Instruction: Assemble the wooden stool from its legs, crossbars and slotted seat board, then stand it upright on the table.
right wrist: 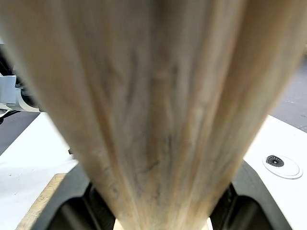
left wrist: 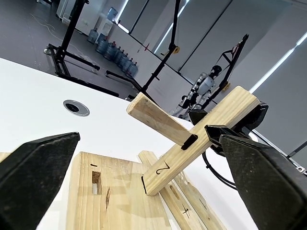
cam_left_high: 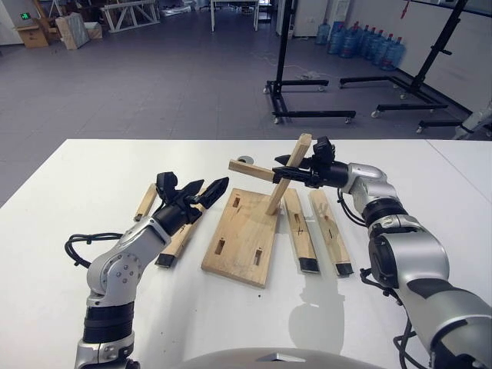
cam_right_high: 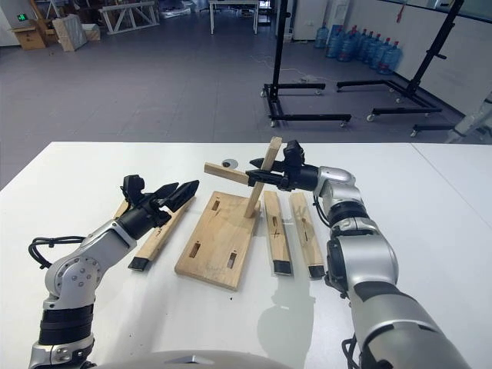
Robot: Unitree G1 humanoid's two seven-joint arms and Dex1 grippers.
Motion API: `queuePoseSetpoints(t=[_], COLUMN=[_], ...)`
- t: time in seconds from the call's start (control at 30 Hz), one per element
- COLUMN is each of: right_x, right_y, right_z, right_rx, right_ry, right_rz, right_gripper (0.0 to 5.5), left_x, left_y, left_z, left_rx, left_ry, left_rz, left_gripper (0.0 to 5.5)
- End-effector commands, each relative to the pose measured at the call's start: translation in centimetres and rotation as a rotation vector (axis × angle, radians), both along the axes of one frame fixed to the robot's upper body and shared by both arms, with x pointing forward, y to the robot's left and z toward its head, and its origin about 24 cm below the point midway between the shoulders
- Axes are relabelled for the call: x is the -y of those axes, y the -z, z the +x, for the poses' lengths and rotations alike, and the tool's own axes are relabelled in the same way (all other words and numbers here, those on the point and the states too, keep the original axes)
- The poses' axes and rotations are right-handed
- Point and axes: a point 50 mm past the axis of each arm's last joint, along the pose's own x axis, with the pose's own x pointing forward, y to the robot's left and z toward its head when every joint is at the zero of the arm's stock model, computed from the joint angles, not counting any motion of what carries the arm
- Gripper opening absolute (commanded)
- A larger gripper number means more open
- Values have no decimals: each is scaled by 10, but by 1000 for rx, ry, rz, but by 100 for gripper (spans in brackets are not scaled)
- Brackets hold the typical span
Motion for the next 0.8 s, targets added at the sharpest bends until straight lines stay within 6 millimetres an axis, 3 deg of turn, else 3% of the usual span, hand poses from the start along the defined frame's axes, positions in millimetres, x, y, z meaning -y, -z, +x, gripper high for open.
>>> queuePoseSetpoints(t=[0.03,0.07,0.1,0.43,0.63,0.8], right_x=[-3,-2,-2,-1,20,53], right_y=[49,48,48,42,37,18], right_z=[-20,-19,-18,-14,-16,-23], right_rx=[-199,-202,-198,-186,-130,-73], right_ry=[-3,11,29,57,53,44], right_rz=[-75,-64,-55,-32,-138,-155], right_gripper=[206,206,243,412,530,530], left_x=[1,1,1,1,-1,-7], left_y=[1,1,1,2,1,-3], left_z=[-1,-1,-1,-1,-1,1], left_rx=[-9,-9,-10,-17,-18,-7], left_ry=[3,3,2,1,-6,-29], left_rz=[12,12,11,9,11,14], left_gripper=[535,535,540,540,540,540])
